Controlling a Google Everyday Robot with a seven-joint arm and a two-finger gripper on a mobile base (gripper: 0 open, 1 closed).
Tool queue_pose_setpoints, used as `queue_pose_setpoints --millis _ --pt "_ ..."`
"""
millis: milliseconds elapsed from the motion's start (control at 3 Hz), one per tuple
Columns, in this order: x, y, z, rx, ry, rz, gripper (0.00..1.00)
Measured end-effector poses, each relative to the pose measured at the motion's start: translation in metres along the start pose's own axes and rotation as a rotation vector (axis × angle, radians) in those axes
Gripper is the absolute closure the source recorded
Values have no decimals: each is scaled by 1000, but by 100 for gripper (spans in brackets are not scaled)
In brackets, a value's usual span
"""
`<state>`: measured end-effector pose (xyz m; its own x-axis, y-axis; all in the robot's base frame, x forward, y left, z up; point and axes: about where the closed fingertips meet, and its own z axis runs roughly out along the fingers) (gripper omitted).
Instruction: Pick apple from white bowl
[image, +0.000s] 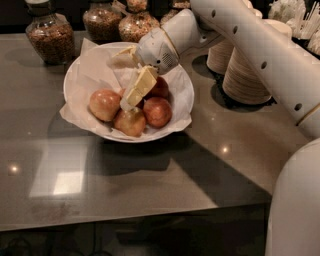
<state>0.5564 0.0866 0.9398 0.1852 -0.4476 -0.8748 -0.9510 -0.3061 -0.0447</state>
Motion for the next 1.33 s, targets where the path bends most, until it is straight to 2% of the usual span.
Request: queue_pose_setpoints --millis 333,667,1000,1333 --pt "0 3 3 -3 0 -1 14" --pt "3 5 7 -2 1 4 37" --pt "5 6 10 -2 2 6 49" --pt "6 7 14 -6 7 9 48"
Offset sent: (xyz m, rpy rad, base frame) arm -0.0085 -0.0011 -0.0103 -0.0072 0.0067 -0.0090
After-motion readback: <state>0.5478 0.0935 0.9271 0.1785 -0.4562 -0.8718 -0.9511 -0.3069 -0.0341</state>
